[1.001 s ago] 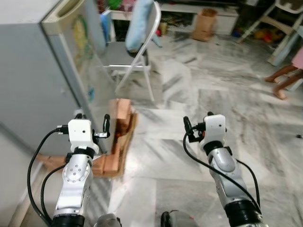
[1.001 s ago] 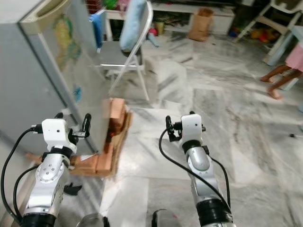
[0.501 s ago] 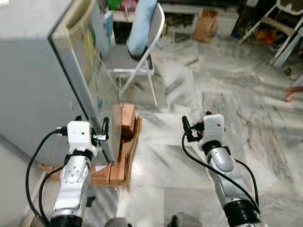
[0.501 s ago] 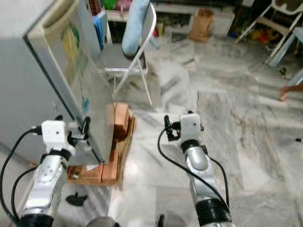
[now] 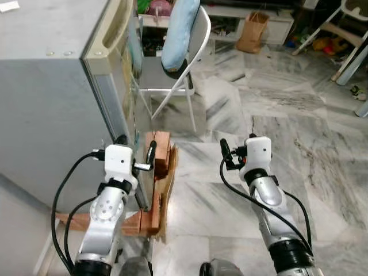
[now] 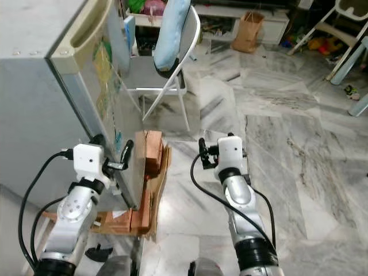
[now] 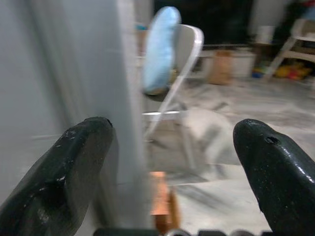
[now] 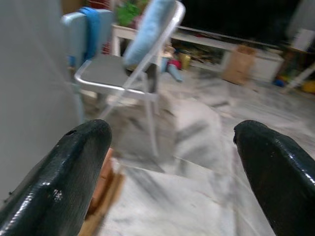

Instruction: Restocking fridge

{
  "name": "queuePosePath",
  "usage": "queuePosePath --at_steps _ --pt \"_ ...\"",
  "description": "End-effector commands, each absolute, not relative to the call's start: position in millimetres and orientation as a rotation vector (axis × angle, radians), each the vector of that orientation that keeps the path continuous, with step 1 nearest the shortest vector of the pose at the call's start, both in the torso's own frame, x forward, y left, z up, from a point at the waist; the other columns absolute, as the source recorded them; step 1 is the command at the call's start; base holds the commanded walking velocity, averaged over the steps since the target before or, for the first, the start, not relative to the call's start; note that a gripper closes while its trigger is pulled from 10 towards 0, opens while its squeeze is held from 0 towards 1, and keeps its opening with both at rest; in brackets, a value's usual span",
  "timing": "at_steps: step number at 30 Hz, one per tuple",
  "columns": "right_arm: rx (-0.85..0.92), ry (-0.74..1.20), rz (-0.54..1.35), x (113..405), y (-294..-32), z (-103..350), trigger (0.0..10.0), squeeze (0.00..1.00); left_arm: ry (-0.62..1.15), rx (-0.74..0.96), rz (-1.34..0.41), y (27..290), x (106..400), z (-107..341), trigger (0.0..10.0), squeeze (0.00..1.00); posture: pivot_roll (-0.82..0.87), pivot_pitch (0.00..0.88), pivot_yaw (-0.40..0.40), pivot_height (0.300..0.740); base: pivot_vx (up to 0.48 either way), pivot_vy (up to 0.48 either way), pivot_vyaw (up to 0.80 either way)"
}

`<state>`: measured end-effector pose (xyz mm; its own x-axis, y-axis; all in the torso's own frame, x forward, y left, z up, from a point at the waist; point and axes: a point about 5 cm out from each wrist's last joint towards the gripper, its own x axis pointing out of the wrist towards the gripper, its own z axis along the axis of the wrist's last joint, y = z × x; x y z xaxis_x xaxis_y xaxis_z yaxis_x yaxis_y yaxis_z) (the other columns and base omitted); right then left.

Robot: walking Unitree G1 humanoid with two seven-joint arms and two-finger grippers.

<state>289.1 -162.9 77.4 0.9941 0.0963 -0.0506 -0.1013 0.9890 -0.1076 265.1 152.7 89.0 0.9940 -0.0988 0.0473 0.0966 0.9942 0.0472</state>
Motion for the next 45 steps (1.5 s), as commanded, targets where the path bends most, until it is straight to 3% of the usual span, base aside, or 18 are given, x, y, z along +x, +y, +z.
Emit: queuePosePath --at_steps 1,10,18,22,26,36,45 --pt "-0.106 0.047 0.075 287.9 -168.0 78.0 10.0 0.0 -0.025 0.037 -0.099 157.2 259.9 87.5 10.0 0.0 0.08 0.054 -0.014 0.74 0.0 0.0 0.0" --pt "-0.1 0.063 0.078 284.1 -170.3 78.2 10.0 0.0 0.03 0.058 -0.14 164.2 244.0 78.8 10.0 0.0 0.1 0.067 -0.015 0.74 0.0 0.0 0.0" --pt "-0.094 0.034 0.044 234.6 -175.8 91.0 10.0 0.0 -0.015 0.058 -0.064 174.8 247.3 90.7 10.0 0.0 0.07 0.078 -0.011 0.74 0.0 0.0 0.0" --pt "-0.132 0.052 -0.023 211.7 -187.4 91.8 10.0 0.0 -0.006 0.068 -0.035 184.8 234.7 90.0 10.0 0.0 0.05 0.086 0.009 0.74 0.0 0.0 0.0" --pt "-0.12 0.073 -0.041 210.0 -189.2 92.6 10.0 0.0 0.006 0.068 -0.036 187.0 230.6 86.1 10.0 0.0 0.05 0.086 0.015 0.74 0.0 0.0 0.0" --pt "-0.12 0.086 -0.003 215.7 -182.9 91.6 10.0 0.0 -0.04 0.042 -0.118 165.3 263.0 95.4 10.0 0.0 0.04 0.078 0.006 0.74 0.0 0.0 0.0" --pt "-0.123 0.089 0.006 218.1 -182.7 92.4 10.0 0.0 -0.034 0.05 -0.12 168.5 274.5 93.3 10.0 0.0 0.03 0.079 0.007 0.74 0.0 0.0 0.0"
